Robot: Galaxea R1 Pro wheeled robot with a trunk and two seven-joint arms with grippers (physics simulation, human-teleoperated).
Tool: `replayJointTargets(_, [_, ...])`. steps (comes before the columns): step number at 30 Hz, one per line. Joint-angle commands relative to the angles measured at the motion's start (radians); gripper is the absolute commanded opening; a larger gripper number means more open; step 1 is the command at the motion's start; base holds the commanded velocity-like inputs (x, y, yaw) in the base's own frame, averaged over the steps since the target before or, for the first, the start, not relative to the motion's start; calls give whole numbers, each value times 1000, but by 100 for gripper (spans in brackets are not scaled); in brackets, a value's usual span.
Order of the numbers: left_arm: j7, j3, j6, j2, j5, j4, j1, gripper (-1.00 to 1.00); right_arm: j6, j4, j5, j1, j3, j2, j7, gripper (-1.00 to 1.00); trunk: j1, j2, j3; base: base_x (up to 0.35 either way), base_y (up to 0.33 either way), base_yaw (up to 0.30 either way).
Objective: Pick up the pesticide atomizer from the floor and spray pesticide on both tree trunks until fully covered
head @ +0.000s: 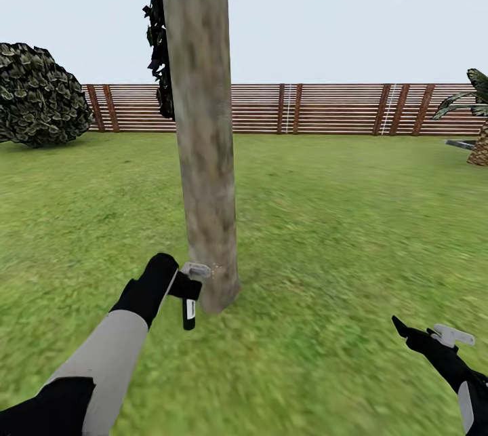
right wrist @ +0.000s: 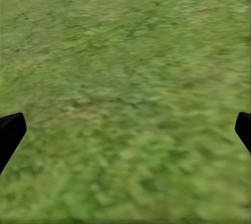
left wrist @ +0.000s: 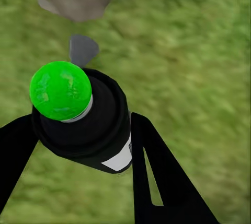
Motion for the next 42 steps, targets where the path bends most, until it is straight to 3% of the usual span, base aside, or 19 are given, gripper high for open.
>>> replayJointTargets(1, [-1,-2,0,1,0,0,-4,-100,0,0,0,0,0,0,0,100,0,0,0,0,0,0])
replayJointTargets(10, [-6,-10,6,5,0,1,-51,-100,0,1,-1,0,1,0,-5,100,0,0,0,0,0,0])
replayJointTargets(24, [-6,-10,6,5,0,0,-70,-100,-7,3,-2,0,-1,0,-2,100,0,0,0,-66,0,0])
replayJointTargets(38, [-13,-10,14,5,2,3,-222,-100,-8,3,-2,0,-1,0,-2,100,0,0,0,-9,0,0])
replayJointTargets(42, [-13,-10,17,5,2,85,-301,-100,-8,3,-2,0,-1,0,-2,100,0,0,0,0,0,0])
